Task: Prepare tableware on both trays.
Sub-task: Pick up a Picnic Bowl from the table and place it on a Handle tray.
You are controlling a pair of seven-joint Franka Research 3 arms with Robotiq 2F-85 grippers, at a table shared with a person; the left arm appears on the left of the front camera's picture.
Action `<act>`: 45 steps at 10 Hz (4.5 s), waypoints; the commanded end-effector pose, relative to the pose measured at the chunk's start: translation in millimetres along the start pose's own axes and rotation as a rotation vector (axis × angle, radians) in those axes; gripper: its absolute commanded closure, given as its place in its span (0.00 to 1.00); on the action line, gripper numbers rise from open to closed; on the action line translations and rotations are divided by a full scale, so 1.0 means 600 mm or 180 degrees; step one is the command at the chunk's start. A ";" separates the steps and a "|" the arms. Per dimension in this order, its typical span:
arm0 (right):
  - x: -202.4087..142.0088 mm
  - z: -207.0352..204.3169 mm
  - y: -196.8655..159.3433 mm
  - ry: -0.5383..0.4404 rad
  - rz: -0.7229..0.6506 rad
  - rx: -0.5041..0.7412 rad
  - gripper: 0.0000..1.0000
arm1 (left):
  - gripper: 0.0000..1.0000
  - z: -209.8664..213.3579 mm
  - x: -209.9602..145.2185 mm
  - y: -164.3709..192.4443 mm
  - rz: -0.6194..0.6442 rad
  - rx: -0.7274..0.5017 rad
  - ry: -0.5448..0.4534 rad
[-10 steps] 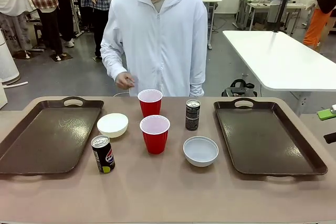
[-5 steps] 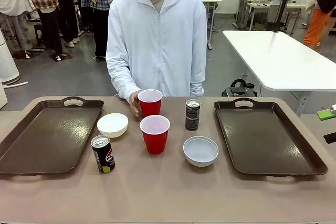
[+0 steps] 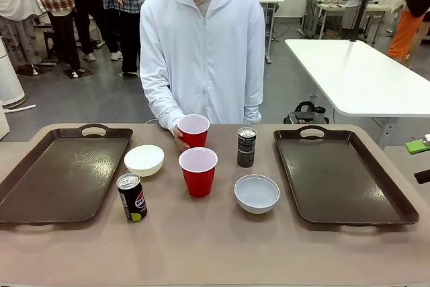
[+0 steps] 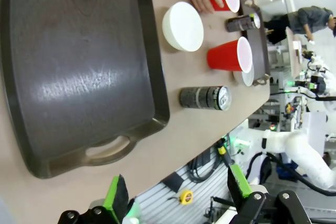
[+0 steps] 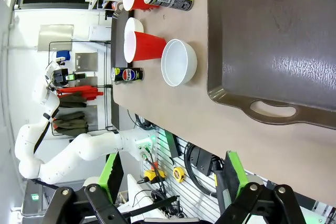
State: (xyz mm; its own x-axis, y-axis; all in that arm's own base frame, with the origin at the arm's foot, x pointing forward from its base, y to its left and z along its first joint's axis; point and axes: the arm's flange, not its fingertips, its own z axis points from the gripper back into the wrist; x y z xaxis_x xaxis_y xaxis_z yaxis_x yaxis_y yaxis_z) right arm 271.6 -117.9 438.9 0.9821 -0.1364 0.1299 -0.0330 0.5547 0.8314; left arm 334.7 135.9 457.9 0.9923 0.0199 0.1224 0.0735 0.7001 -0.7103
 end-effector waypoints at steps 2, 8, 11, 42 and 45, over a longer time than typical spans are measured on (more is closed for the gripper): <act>0.026 -0.031 0.044 0.0137 -0.0251 -0.0400 0.00 | 0.00 0.003 -0.001 0.000 0.0019 -0.0047 -0.0012; 0.219 -0.231 0.179 0.0584 -0.0321 -0.1967 0.00 | 0.00 0.003 -0.001 0.000 0.0019 -0.0047 -0.0012; 0.209 -0.357 0.199 0.0744 -0.0236 -0.2546 0.00 | 0.00 0.003 -0.001 0.000 0.0019 -0.0047 -0.0012; 0.144 -0.600 0.183 0.0877 0.0297 -0.2890 1.00 | 0.00 0.003 -0.001 0.000 0.0019 -0.0047 -0.0012; 0.126 -0.581 0.198 0.0875 0.0399 -0.3056 1.00 | 0.00 0.003 -0.001 0.000 0.0019 -0.0047 -0.0012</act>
State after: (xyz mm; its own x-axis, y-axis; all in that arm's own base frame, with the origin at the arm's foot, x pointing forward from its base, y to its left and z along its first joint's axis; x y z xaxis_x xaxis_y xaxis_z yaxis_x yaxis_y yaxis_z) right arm 411.8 225.8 351.0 0.9962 0.0731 -0.0464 -0.0698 0.9952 0.0693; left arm 333.7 136.9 458.1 0.9928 0.0208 0.1182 0.0703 0.6976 -0.7131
